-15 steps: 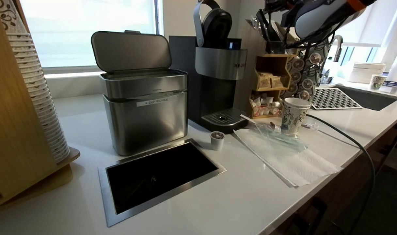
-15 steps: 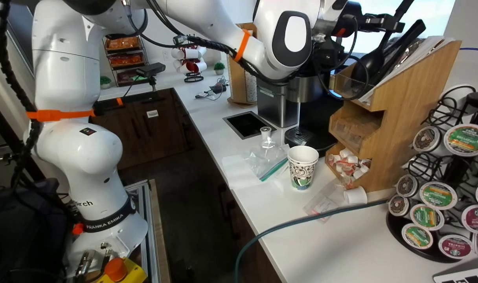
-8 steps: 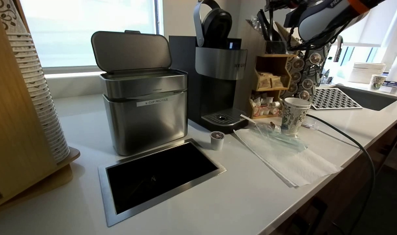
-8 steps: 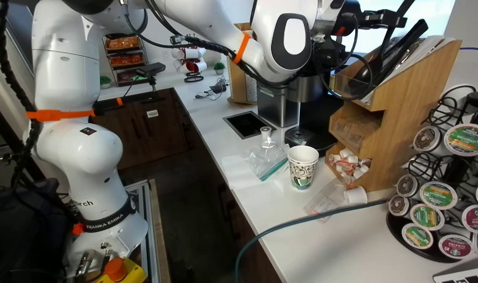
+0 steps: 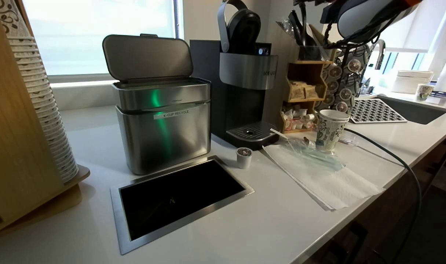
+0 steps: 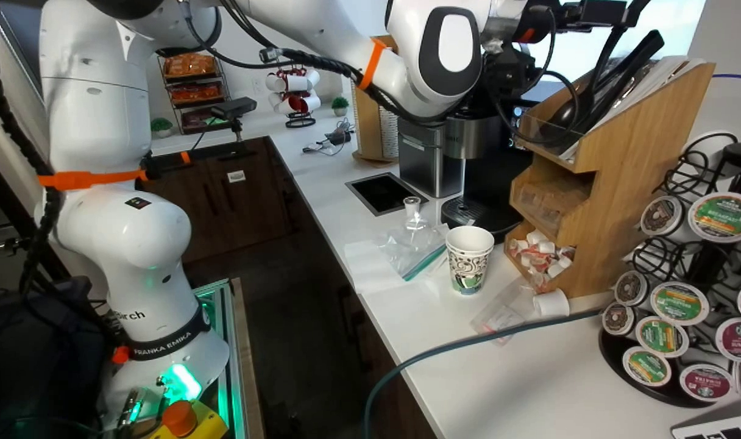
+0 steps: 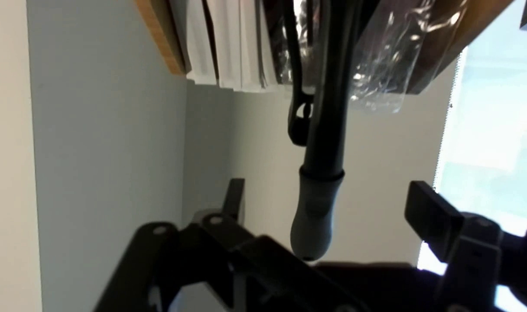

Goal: Put the black ladle on top of the wooden stand.

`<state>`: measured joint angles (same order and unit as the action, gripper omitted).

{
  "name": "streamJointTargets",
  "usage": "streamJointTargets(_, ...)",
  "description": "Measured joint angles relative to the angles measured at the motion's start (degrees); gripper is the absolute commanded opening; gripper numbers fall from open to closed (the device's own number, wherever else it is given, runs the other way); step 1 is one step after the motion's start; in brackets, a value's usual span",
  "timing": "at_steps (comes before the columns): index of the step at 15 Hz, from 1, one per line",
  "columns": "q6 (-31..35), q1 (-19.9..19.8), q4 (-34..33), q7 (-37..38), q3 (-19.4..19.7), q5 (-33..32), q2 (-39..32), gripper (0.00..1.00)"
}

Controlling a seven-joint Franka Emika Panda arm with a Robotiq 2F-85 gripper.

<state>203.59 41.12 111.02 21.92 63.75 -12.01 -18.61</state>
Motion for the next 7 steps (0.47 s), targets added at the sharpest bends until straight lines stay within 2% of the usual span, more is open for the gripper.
streamJointTargets(3, -6.99, 1.16, -2.41, -0.94, -0.20, -5.17, 6.07, 1.00)
streamJointTargets(5, -10.12, 1.19, -3.06, 0.40, -3.28, -10.81, 12.56, 1.00)
streamJointTargets(7, -10.36, 1.50, -2.63, 0.41, -6.75, -14.61, 18.87, 1.00)
